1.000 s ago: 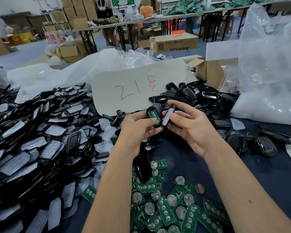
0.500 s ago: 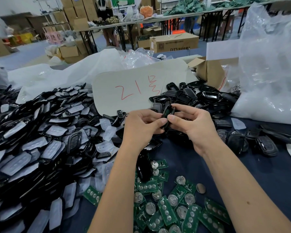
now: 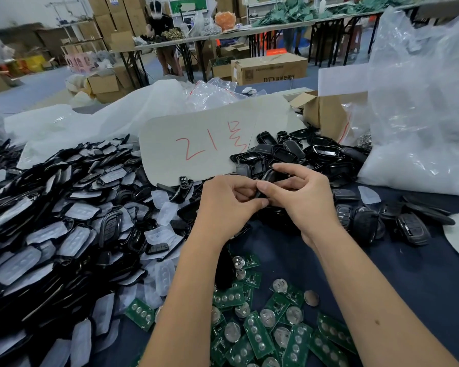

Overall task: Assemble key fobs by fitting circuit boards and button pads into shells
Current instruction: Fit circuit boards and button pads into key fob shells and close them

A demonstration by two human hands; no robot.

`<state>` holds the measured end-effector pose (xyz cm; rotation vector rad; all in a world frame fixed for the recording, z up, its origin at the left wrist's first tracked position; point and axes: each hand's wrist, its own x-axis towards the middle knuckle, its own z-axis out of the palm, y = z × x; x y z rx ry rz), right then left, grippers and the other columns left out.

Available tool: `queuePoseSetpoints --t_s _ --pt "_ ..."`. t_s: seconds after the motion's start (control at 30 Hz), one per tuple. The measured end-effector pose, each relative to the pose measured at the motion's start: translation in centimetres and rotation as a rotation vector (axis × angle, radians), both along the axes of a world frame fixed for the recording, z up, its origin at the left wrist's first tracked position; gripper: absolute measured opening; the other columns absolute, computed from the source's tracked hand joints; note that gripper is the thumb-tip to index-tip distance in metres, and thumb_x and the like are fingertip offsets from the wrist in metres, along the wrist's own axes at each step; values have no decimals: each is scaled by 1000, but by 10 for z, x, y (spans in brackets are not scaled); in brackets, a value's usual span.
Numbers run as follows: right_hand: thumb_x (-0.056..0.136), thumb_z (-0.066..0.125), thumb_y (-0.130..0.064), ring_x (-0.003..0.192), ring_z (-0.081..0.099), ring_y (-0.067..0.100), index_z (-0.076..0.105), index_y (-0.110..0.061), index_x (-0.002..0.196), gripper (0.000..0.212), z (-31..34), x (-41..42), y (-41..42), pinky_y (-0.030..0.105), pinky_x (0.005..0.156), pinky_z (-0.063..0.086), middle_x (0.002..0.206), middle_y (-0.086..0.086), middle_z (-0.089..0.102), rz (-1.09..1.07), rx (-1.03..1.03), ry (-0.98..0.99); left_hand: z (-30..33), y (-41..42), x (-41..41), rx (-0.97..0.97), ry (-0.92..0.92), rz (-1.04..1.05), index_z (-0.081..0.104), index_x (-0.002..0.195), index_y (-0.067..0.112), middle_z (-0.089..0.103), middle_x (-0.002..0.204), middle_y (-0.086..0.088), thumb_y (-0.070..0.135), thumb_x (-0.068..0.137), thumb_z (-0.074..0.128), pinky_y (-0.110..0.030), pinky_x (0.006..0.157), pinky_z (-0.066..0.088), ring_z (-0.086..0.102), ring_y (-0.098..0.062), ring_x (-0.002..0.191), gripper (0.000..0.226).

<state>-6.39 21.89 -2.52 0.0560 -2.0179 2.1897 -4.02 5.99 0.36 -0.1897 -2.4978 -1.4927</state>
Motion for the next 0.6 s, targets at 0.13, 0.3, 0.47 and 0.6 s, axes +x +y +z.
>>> queuePoseSetpoints --t_s 0.13,0.3,0.47,0.6 --pt "64 94 -43 69 78 25 75 -30 115 56 0 -1 -2 49 73 66 78 7 75 -7 56 33 1 -1 1 70 -10 -22 82 87 22 74 70 -1 4 80 83 -44 77 64 74 -20 67 20" --pt "80 87 -38 69 76 26 78 -37 110 32 1 -1 0 41 69 65 95 11 73 74 104 77 0 -9 1 175 -58 -32 81 88 24 73 69 2 -1 81 82 -39 77 65 74 -14 67 26" --pt "92 79 -14 69 71 14 80 -34 111 27 5 1 8 22 59 53 101 4 77 238 95 97 0 -21 4 259 -124 -116 81 91 22 71 67 2 -3 82 81 -26 71 60 71 -16 67 27" --pt "92 78 -11 65 66 14 81 -26 106 21 4 0 8 22 55 49 88 4 77 257 41 113 0 -25 5 305 -165 -154 83 89 22 67 65 5 -1 85 80 -24 66 57 70 -18 66 24"
